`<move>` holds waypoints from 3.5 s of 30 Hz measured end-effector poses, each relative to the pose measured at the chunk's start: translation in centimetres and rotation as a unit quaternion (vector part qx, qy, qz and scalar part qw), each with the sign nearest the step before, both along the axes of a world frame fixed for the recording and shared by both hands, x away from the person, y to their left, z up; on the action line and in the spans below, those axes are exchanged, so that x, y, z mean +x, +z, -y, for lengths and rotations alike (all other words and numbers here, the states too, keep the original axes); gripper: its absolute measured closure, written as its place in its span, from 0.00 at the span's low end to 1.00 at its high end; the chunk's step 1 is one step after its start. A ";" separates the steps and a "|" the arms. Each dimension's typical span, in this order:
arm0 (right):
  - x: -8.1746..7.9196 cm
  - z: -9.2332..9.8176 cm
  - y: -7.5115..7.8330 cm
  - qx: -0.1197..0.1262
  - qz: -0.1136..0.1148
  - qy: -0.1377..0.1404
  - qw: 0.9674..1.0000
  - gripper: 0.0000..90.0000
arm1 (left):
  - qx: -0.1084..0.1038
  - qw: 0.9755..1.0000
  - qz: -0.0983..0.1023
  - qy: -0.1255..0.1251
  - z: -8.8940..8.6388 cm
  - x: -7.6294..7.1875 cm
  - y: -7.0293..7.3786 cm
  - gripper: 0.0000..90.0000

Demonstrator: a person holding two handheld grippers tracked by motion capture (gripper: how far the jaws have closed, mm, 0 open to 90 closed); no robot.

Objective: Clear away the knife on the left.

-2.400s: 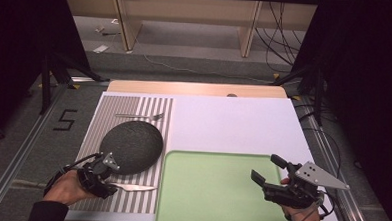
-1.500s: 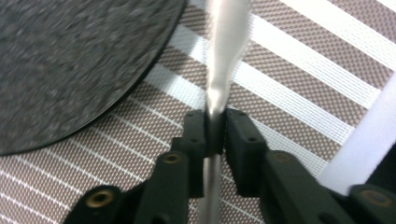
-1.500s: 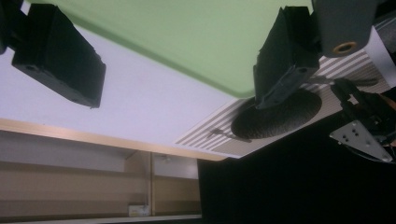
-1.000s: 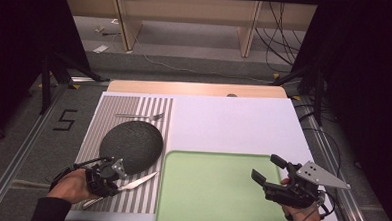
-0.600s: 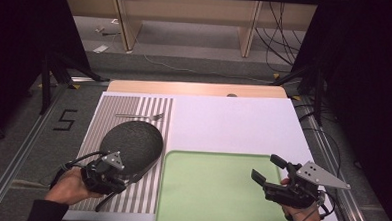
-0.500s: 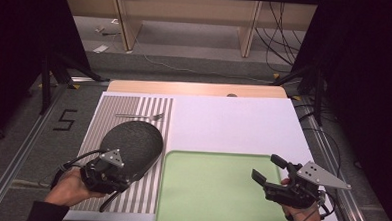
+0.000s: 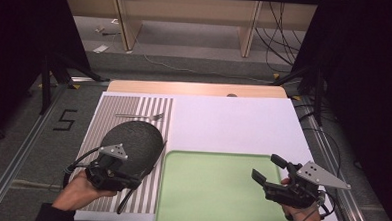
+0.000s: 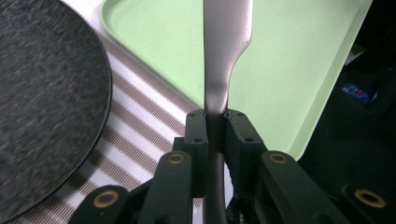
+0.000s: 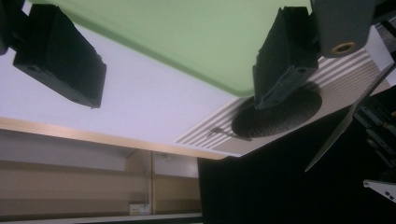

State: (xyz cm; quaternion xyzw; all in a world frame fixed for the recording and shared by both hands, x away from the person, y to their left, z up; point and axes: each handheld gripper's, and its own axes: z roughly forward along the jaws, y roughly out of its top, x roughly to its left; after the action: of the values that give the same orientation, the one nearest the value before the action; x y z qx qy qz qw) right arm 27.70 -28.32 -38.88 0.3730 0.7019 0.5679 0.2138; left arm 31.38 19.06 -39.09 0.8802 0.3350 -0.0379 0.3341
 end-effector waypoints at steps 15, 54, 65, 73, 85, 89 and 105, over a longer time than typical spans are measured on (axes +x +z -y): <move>0.0 0.0 0.0 0.000 0.000 -0.001 1.000 0.20 | -0.022 1.000 -0.010 -0.010 4.4 -0.1 0.0 0.88; 0.1 0.0 0.0 0.000 0.000 -0.001 1.000 0.20 | 0.045 0.994 -0.094 -0.045 12.8 2.6 -3.5 0.88; 0.1 0.0 0.0 0.002 -0.002 -0.001 1.000 0.20 | 0.056 0.988 -0.144 -0.031 13.5 4.1 -5.9 0.88; 0.1 0.1 0.0 0.006 -0.001 0.000 1.000 0.20 | 0.068 0.983 -0.168 -0.019 13.5 4.4 -7.1 0.88; 0.0 0.1 0.0 0.002 -0.001 -0.001 1.000 0.21 | 0.064 0.986 -0.155 -0.019 13.4 4.3 -7.1 0.78; 0.0 0.1 0.0 0.003 -0.001 -0.002 1.000 0.21 | 0.048 0.992 -0.114 -0.024 13.0 4.2 -6.2 0.58; 0.1 0.1 0.0 0.000 -0.002 -0.001 1.000 0.21 | 0.073 0.993 0.002 -0.095 16.5 2.5 -5.7 0.84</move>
State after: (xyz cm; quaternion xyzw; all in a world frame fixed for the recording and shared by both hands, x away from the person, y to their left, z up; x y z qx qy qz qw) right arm 27.79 -28.38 -38.92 0.3748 0.7017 0.5674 0.2128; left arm 33.92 2.54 -44.76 0.9301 0.2509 -0.0428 0.2650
